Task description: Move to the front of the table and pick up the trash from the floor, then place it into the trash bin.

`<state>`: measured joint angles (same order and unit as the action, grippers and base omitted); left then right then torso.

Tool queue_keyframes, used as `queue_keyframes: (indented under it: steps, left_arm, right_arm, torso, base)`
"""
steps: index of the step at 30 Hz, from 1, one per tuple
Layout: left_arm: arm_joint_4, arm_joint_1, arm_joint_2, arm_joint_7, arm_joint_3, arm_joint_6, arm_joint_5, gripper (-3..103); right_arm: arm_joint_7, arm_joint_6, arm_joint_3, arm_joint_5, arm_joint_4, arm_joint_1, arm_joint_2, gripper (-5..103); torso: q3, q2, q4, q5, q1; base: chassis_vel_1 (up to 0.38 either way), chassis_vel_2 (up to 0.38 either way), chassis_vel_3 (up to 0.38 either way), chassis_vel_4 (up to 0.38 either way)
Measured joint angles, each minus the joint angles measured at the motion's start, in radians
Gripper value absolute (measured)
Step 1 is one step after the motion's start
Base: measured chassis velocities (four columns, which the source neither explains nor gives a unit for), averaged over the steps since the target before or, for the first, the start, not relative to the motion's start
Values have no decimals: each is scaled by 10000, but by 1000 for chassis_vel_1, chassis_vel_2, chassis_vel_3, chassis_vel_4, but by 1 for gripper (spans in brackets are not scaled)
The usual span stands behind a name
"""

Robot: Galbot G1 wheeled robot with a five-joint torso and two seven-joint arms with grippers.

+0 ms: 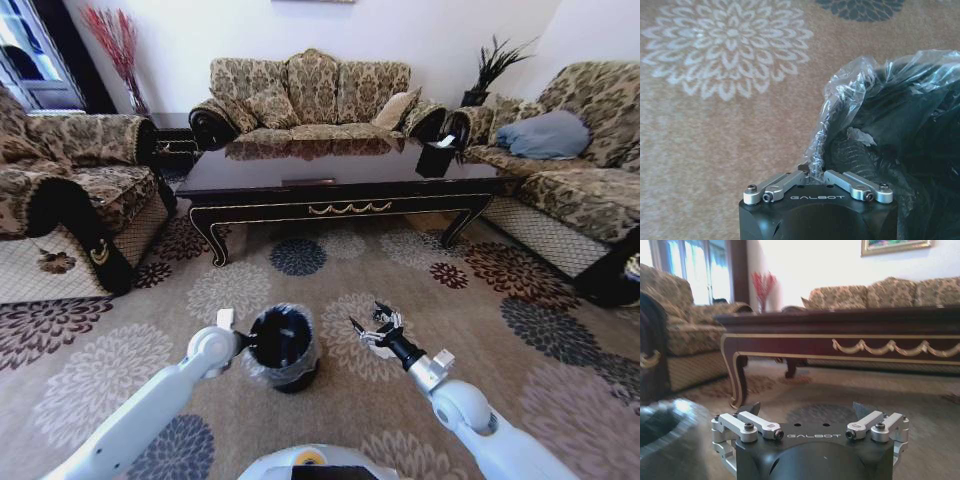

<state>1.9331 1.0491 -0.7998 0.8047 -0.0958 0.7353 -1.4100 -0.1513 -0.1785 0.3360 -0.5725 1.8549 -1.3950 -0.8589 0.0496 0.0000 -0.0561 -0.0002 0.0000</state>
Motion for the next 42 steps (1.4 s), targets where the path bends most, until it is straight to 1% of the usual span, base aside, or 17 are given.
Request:
queue_keyframes:
  steps: [2, 4, 5, 9, 10, 14, 15, 19, 21, 25, 27, 29, 32, 33, 35, 40, 42]
  left_arm:
    - [34, 122, 26, -85, -86, 0, 117, 0]
    - [110, 504, 50, -297, -361, -21, 450, 0]
    - [110, 504, 50, -297, -361, -21, 450, 0]
    - [307, 1041, -5, -400, -779, -50, 680, 0]
    - [307, 1041, -5, -400, -779, -50, 680, 0]
    - [386, 1216, -64, -441, -883, -50, 802, 0]
    - [386, 1216, -64, -441, -883, -50, 802, 0]
    - [464, 1186, -101, -372, -801, -45, 810, 0]
    - [480, 1159, -85, -355, -764, -43, 794, 0]
    - [641, 924, 144, -181, -601, 30, 443, 0]
    - [678, 885, 205, -110, -598, 39, 354, 0]
    - [762, 783, 320, 67, -597, 47, 81, 0]
    - [905, 629, 499, 191, -607, 45, -285, 0]
    - [905, 629, 499, 191, -607, 45, -285, 0]
    - [977, 494, 619, 294, -638, 46, -560, 0]
    - [1054, 334, 709, 384, -660, 39, -935, 0]
    - [1063, 296, 703, 442, -665, 29, -1067, 0]
  right_arm:
    - [-11, -16, -18, 21, -185, 81, -37, 100]
    - [-25, -28, -112, 23, -879, 334, -167, 100]
    - [-25, -28, -112, 23, -879, 334, -167, 100]
    - [-241, -54, -263, 79, -2225, 719, -318, 100]
    - [-241, -54, -263, 79, -2225, 719, -318, 100]
    - [-438, -43, -385, 108, -3370, 1052, -463, 100]
    - [-438, -43, -385, 108, -3370, 1052, -463, 100]
    - [-530, -54, -581, 145, -4415, 1452, -639, 100]
    - [-546, -58, -607, 168, -4585, 1522, -670, 100]
    - [-616, -98, -873, 297, -5640, 2146, -869, 100]
    - [-634, -117, -972, 351, -5908, 2323, -912, 100]
    - [-683, -153, -1227, 457, -6465, 2668, -1019, 100]
    - [-767, -189, -1507, 586, -7023, 3000, -1130, 100]
    - [-767, -189, -1507, 586, -7023, 3000, -1130, 100]
    - [-817, -248, -1711, 738, -7459, 3207, -1258, 100]
    - [-893, -315, -1932, 877, -7976, 3435, -1412, 100]
    - [-967, -404, -2061, 980, -8453, 3652, -1509, 100]
  torso:
    - [1, 0, -1, 1, 0]
    - [0, 0, -3, 2, 0]
    - [0, 0, -3, 2, 0]
    - [0, 0, -2, 2, 0]
    - [0, 0, -2, 2, 0]
    - [-1, 1, 0, 5, 0]
    - [-1, 1, 0, 5, 0]
    - [0, 1, 1, 4, 0]
    - [1, 0, 1, 3, 0]
    - [3, 0, -2, -4, 0]
    - [3, -1, 1, -2, 0]
    - [4, 0, 5, 2, 0]
    - [3, -1, 0, -1, 0]
    - [3, -1, 0, -1, 0]
    - [3, -1, 0, 4, 0]
    - [1, 0, 0, 2, 0]
    - [1, -1, 0, 2, 0]
  base:
    - [0, 0, 0, 0]
    - [0, 0, 0, 0]
    - [0, 0, 0, 0]
    - [0, 0, 0, 0]
    - [0, 0, 0, 0]
    - [0, 0, 0, 0]
    - [0, 0, 0, 0]
    - [0, 0, 0, 0]
    - [0, 0, 0, 0]
    - [0, 0, 0, 0]
    - [0, 0, 0, 0]
    - [0, 0, 0, 0]
    - [0, 0, 0, 0]
    - [0, 0, 0, 0]
    - [0, 0, 0, 0]
    - [0, 0, 0, 0]
    - [0, 0, 0, 0]
